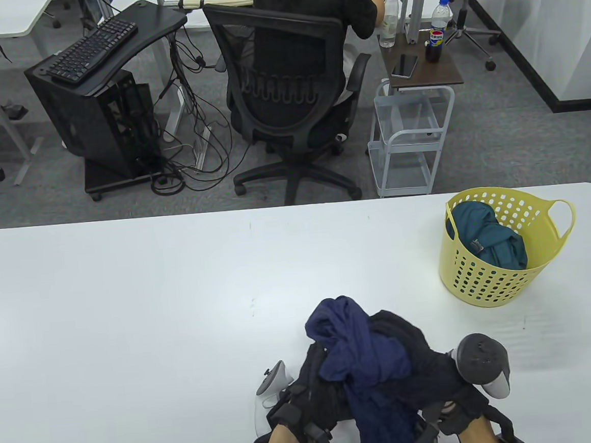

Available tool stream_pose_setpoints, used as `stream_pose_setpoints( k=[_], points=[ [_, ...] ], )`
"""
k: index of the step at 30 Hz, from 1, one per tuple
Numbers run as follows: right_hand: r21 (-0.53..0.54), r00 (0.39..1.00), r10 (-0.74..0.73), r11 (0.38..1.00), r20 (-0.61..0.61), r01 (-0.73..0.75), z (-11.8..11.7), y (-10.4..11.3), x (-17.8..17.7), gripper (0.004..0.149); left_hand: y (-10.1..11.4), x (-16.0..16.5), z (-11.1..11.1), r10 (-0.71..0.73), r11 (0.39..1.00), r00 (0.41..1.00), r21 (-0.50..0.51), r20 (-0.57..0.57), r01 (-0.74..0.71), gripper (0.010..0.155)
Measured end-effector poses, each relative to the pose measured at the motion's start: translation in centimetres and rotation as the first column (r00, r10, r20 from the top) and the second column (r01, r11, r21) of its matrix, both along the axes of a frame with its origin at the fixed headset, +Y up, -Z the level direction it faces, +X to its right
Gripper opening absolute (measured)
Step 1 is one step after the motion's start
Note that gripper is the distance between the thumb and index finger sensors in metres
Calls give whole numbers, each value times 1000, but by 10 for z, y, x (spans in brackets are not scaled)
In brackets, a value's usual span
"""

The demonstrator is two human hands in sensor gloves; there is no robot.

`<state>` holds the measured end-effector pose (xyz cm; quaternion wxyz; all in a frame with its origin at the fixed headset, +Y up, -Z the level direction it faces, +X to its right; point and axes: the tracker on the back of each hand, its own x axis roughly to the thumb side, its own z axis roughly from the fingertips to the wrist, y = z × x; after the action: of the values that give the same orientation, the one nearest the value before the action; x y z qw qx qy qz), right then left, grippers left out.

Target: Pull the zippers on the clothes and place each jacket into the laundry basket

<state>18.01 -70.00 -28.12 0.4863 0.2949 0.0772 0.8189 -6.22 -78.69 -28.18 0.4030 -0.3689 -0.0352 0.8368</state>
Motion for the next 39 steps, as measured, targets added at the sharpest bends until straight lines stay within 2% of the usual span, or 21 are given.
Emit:
stream_pose_setpoints(
  k=[2, 5, 9, 10, 11, 12, 13, 15, 16, 17, 20, 22, 24, 26, 27, 28, 29, 30, 32, 35, 39],
  points=[
    [4, 993, 112, 994, -39, -112, 2, -2, -8, 99, 1, -12, -1, 22, 999, 998, -28, -60, -23, 93],
    [49, 934, 349, 937, -74, -347, 7, -3, -22, 124, 4, -26, -1, 86, 994, 988, -59, -126, -94, 92],
    [182, 892, 448, 874, 60, -451, 13, -9, -44, 135, 4, -25, 2, 106, 990, 986, -83, -132, -118, 91],
    [276, 865, 471, 820, 172, -501, 17, -10, -52, 135, 4, -19, 4, 117, 988, 988, -87, -105, -126, 91],
    [307, 848, 490, 790, 202, -530, 17, -10, -55, 136, 4, -16, 5, 128, 986, 987, -92, -95, -137, 91],
    [352, 795, 529, 714, 296, -606, 20, -9, -60, 134, 5, -11, 6, 128, 986, 989, -95, -70, -134, 92],
    [418, 754, 504, 630, 422, -655, 23, -7, -63, 131, 5, -7, 7, 118, 989, 991, -85, -61, -123, 92],
    [481, 722, 458, 542, 519, -689, 25, -1, -62, 115, 7, -5, 7, 107, 991, 993, -69, -52, -111, 93],
    [527, 730, 349, 519, 588, -673, 27, 0, -58, 102, 8, -3, 7, 129, 990, 991, -61, -38, -131, 94],
    [538, 740, 318, 527, 593, -658, 26, 1, -56, 94, 9, -2, 7, 140, 989, 990, -51, -33, -141, 94],
    [525, 759, 254, 591, 599, -613, 24, 2, -43, 80, 18, -7, 0, 48, 996, 998, 73, -37, -46, 95],
    [518, 773, 211, 633, 599, -575, 22, 3, -35, 68, 22, -13, -3, -94, 983, 995, 155, -28, 97, 94],
    [493, 750, 203, 642, 630, -588, 20, 4, -27, 65, 25, -23, -7, -308, 920, 949, 237, -58, 313, 91],
    [472, 723, 216, 630, 657, -617, 19, 1, -24, 65, 32, -39, -13, -513, 782, 837, 300, -189, 547, 86],
    [464, 716, 223, 628, 661, -625, 18, -1, -24, 65, 34, -44, -15, -565, 724, 786, 306, -251, 618, 85],
    [457, 710, 230, 627, 666, -632, 16, -3, -24, 66, 38, -51, -17, -648, 612, 682, 301, -341, 732, 84],
    [452, 705, 231, 627, 670, -635, 16, -5, -24, 66, 40, -55, -17, -686, 539, 614, 295, -389, 789, 83],
    [445, 701, 227, 633, 676, -634, 14, -4, -24, 66, 44, -61, -17, -725, 431, 517, 287, -455, 856, 82],
    [436, 689, 189, 651, 700, -621, 15, 5, -21, 67, 49, -69, -17, -752, 289, 384, 255, -536, 923, 81],
    [450, 655, 42, 694, 754, -562, 17, 36, -4, 68, 56, -80, -17, -752, 162, 247, 192, -612, 968, 79],
    [442, 523, -101, 681, 846, -583, 12, 86, 33, 71, 58, -89, -17, -746, 111, 177, 142, -642, 984, 78]
  ],
)
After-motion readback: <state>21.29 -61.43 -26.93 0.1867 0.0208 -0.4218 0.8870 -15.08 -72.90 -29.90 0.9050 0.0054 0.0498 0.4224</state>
